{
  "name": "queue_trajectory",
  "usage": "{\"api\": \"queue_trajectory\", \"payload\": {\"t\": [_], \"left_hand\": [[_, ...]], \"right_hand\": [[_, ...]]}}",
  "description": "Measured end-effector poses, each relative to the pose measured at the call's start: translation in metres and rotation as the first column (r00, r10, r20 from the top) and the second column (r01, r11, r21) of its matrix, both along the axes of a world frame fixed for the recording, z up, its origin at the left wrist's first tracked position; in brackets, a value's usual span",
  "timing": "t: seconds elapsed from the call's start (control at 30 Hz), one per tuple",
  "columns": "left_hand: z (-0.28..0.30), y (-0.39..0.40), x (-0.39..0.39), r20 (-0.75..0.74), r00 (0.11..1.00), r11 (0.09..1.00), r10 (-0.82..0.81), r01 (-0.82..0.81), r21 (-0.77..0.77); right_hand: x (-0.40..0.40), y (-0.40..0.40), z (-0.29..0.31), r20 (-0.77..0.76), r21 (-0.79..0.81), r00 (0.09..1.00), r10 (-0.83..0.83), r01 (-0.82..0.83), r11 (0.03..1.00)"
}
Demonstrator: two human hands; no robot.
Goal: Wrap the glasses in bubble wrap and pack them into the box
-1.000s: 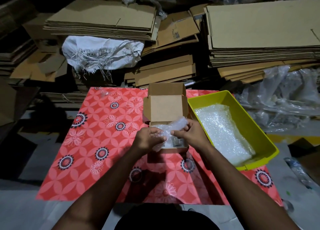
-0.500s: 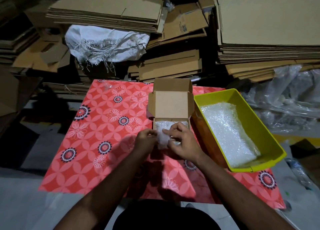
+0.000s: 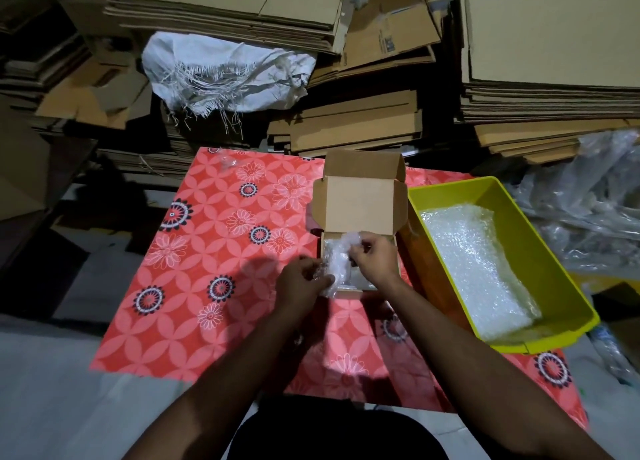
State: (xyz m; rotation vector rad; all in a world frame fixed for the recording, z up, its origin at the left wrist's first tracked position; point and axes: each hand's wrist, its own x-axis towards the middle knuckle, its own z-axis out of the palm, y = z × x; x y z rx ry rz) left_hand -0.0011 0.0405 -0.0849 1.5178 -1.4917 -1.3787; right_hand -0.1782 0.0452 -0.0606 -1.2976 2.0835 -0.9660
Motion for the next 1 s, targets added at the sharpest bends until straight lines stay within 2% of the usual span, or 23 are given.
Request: {"api": "queue_trajectory", "payload": {"t": [0.13,0.33,0.5,0.63,0.73,0.83,1.0], "left_hand": [[0.006,0.005,-0.012,0.143,0.986,0.979,0.085,-0.056,-0.197],[-0.011,0.017,-0.017,0.362,0.932,0.903,0.015,0.143,-0.406],[-0.026,0.021,-0.012,0.466,0.884,0.800,0.025,0.262,-0.540],[-0.031,0.018,-0.010,0.596,0.802,0.706,-0.036,0.442,-0.553],[-0.034,0.017,-0.011,0.716,0.698,0.651,0.008,0.540,-0.533],[-0.034,0.026,-0.010,0.768,0.639,0.681,0.027,0.551,-0.482],[-0.033,0.027,-0.003,0.818,0.576,0.709,0.016,0.570,-0.415]], "right_hand": [[0.009,-0.026,0.006,-0.020,0.013,1.000,-0.018,0.019,1.000],[0.013,-0.038,-0.012,-0.059,0.028,0.997,0.055,-0.054,0.998],[0.014,-0.045,-0.020,-0.209,0.103,0.948,0.238,-0.221,0.970],[0.007,-0.048,-0.018,-0.298,0.215,0.864,0.407,-0.355,0.910],[-0.001,-0.047,-0.012,-0.355,0.321,0.800,0.484,-0.382,0.867],[-0.005,-0.037,-0.006,-0.469,0.437,0.689,0.552,-0.361,0.824],[0.005,-0.022,-0.010,-0.593,0.445,0.560,0.579,-0.372,0.815]]}}
